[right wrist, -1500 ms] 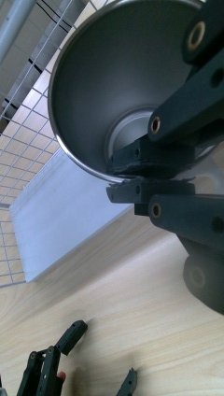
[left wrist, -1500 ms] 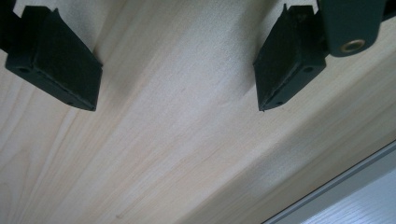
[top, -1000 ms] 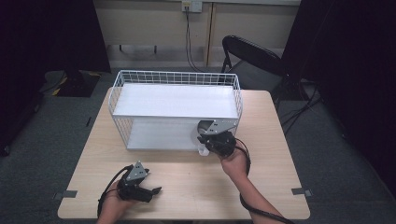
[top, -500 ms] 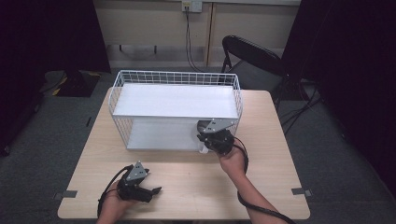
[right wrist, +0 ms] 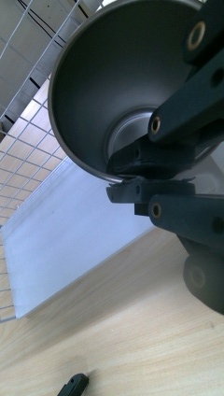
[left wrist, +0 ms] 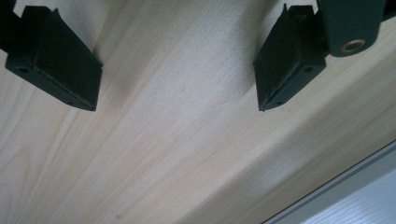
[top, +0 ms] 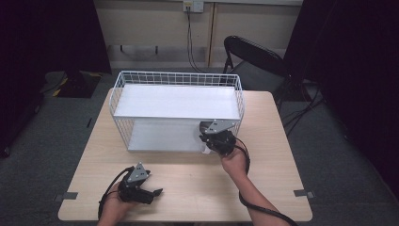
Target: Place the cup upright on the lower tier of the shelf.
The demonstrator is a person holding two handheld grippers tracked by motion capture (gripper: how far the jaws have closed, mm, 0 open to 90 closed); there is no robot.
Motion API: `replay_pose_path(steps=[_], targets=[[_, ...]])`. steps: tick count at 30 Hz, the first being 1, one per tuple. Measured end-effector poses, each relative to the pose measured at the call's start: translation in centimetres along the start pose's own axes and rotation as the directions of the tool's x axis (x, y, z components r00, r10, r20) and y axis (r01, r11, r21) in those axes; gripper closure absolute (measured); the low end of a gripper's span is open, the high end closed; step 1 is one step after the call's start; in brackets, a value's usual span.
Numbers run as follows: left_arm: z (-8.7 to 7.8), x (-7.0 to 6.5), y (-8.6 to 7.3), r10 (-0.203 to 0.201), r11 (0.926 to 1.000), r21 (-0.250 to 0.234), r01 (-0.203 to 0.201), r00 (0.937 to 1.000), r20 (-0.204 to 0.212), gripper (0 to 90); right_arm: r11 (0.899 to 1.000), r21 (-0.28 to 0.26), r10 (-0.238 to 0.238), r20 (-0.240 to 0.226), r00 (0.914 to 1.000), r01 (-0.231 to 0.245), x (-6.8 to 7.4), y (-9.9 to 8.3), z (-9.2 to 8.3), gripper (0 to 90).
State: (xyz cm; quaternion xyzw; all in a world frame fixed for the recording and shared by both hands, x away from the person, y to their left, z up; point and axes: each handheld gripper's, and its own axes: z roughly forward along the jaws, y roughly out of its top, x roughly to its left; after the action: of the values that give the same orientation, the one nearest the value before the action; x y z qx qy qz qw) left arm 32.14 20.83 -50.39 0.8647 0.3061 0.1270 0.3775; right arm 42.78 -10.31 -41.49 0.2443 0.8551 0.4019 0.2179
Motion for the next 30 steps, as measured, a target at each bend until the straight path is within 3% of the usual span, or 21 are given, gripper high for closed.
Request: replay_pose_path(steps=[30], targets=[[0.00, 0.00, 0.00, -0.001, 1.0000, 0.000, 0.001, 1.0000, 0.000, 14.5, 0.999, 0.012, -0.050, 0.050, 0.9975, 0.050, 0.54, -0.47, 0.63, 84.4]])
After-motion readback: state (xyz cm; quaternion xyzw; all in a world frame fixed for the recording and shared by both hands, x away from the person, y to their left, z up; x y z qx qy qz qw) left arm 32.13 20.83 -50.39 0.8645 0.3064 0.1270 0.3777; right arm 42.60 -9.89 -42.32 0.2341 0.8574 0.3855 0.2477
